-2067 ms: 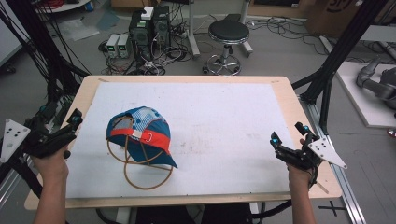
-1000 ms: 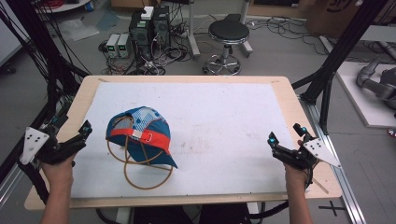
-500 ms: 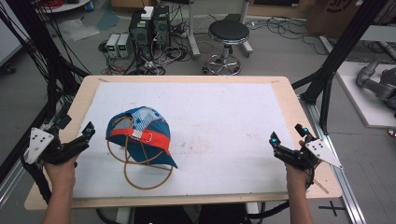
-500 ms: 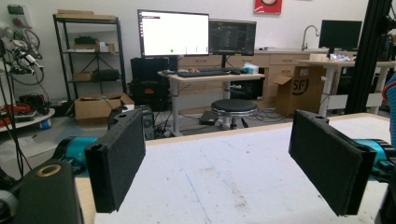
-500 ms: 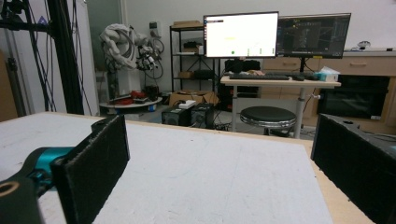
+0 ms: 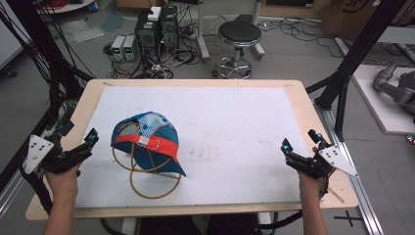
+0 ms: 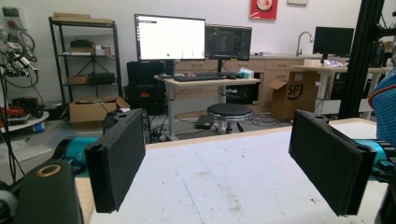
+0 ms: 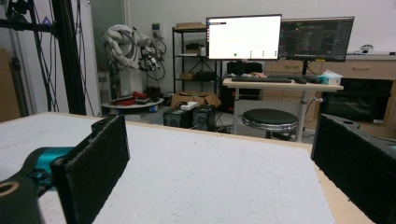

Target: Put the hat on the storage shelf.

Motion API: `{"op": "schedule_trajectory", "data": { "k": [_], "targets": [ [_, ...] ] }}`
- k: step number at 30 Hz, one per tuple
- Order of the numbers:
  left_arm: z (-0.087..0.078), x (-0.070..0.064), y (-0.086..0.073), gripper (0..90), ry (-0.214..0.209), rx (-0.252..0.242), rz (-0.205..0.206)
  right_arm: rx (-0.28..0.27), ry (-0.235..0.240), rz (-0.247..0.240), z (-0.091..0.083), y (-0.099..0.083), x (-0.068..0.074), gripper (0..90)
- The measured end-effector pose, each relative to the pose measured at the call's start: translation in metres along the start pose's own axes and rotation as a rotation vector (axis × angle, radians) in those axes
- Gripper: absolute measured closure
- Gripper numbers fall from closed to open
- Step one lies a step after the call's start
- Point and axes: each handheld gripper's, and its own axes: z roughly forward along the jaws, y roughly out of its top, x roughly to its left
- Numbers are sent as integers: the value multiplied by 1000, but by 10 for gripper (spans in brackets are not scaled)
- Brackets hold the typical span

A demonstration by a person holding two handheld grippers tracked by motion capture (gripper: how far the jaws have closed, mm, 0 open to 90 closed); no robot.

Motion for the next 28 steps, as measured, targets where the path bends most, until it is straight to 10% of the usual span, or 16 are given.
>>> {"op": "schedule_trajectory", "data": {
  "k": [28],
  "targets": [
    [2,2,-1,193,-17,-2,-35,1,-6,1,0,0,-1,41]
  ]
}}
